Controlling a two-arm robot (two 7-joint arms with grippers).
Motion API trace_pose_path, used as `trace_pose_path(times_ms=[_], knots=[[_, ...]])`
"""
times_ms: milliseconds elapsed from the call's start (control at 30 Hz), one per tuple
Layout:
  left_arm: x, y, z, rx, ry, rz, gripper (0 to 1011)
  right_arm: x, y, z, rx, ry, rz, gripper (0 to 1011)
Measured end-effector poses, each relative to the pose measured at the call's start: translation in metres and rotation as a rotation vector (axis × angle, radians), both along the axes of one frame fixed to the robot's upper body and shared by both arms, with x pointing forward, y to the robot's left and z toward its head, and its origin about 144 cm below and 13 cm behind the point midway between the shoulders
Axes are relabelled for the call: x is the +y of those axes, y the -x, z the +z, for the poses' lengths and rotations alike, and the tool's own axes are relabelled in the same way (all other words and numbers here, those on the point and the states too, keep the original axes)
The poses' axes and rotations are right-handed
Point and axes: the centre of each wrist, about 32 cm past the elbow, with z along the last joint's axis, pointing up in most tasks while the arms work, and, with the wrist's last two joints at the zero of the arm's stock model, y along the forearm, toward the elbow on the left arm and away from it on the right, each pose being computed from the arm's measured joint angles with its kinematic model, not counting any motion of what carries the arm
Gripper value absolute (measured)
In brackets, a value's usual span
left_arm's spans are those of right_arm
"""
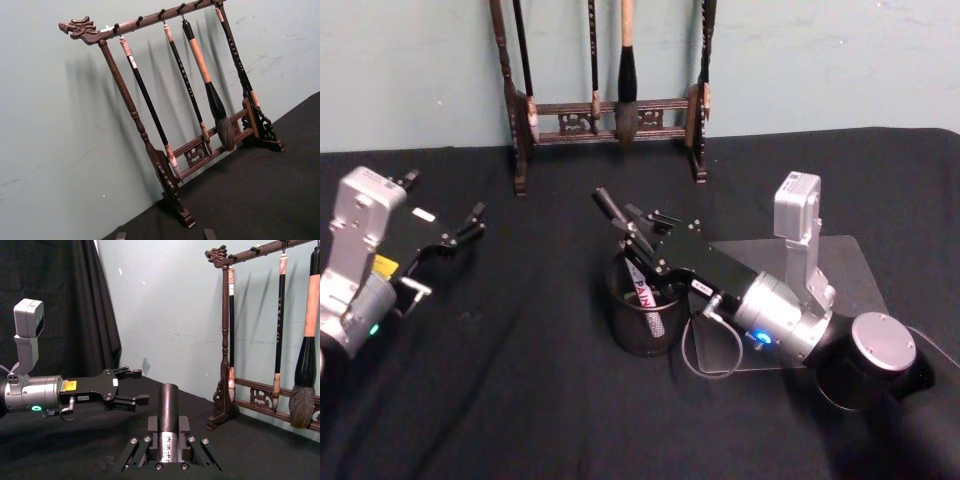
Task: Pick up the water-based marker from the table and place it into the pen holder.
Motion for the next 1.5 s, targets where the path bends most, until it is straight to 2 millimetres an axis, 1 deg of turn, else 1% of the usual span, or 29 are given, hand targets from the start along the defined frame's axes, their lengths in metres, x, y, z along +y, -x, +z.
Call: trace_pose_path(times_ms=[100, 133, 233, 267, 333, 367, 433, 467, 500, 533, 567, 600, 667, 767, 833, 867, 933, 1133, 1233, 1300, 1367, 1500], knots=[[0.0, 0.0, 0.0, 0.0, 0.0, 0.0, 1001, 0.0, 0.0, 0.0, 0.0, -0.001, 0.0, 268], [0.0, 0.0, 0.0, 0.0, 0.0, 0.0, 1001, 0.0, 0.0, 0.0, 0.001, -0.001, 0.0, 327], [0.0, 0.0, 0.0, 0.0, 0.0, 0.0, 1001, 0.0, 0.0, 0.0, 0.001, -0.002, 0.0, 384], [0.0, 0.0, 0.0, 0.0, 0.0, 0.0, 1001, 0.0, 0.0, 0.0, 0.001, -0.002, 0.0, 446], [0.0, 0.0, 0.0, 0.0, 0.0, 0.0, 1001, 0.0, 0.0, 0.0, 0.002, -0.003, 0.0, 478], [0.0, 0.0, 0.0, 0.0, 0.0, 0.0, 1001, 0.0, 0.0, 0.0, 0.002, -0.003, 0.0, 549], [0.0, 0.0, 0.0, 0.0, 0.0, 0.0, 1001, 0.0, 0.0, 0.0, 0.002, -0.003, 0.0, 590], [0.0, 0.0, 0.0, 0.0, 0.0, 0.0, 1001, 0.0, 0.0, 0.0, 0.002, -0.004, 0.0, 651], [0.0, 0.0, 0.0, 0.0, 0.0, 0.0, 1001, 0.0, 0.0, 0.001, 0.002, -0.004, 0.0, 651], [0.0, 0.0, 0.0, 0.0, 0.0, 0.0, 1001, 0.0, -0.001, 0.001, 0.002, -0.004, 0.0, 691], [0.0, 0.0, 0.0, 0.0, 0.0, 0.0, 1001, 0.0, -0.001, 0.001, 0.002, -0.004, 0.0, 707], [0.0, 0.0, 0.0, 0.0, 0.0, 0.0, 1001, 0.0, -0.001, 0.001, 0.002, -0.004, 0.0, 762], [0.0, 0.0, 0.0, 0.0, 0.0, 0.0, 1001, 0.0, -0.001, 0.001, 0.002, -0.004, 0.0, 804], [0.0, 0.0, 0.0, 0.0, 0.0, 0.0, 1001, 0.0, -0.001, 0.001, 0.003, -0.004, 0.001, 911], [0.0, 0.0, 0.0, 0.0, 0.0, 0.0, 1001, -0.001, -0.001, 0.001, 0.006, -0.003, 0.001, 938], [0.0, 0.0, 0.0, 0.0, 0.0, 0.0, 1001, -0.001, -0.001, 0.002, 0.008, -0.003, 0.0, 972], [0.0, 0.0, 0.0, 0.0, 0.0, 0.0, 1001, -0.002, -0.002, 0.006, 0.009, -0.002, -0.005, 1002], [0.0, 0.0, 0.0, 0.0, 0.0, 0.0, 1001, -0.006, -0.003, 0.018, -0.007, -0.005, -0.027, 1002], [0.0, 0.0, 0.0, 0.0, 0.0, 0.0, 1001, -0.011, -0.003, 0.028, -0.017, -0.007, -0.056, 1002], [0.0, 0.0, 0.0, 0.0, 0.0, 0.0, 1001, -0.019, -0.003, 0.038, -0.017, -0.002, -0.107, 1002], [0.0, 0.0, 0.0, 0.0, 0.0, 0.0, 1001, -0.021, -0.002, 0.041, -0.016, 0.001, -0.121, 1002], [0.0, 0.0, 0.0, 0.0, 0.0, 0.0, 1001, -0.037, 0.001, 0.051, -0.004, 0.024, -0.228, 1002]])
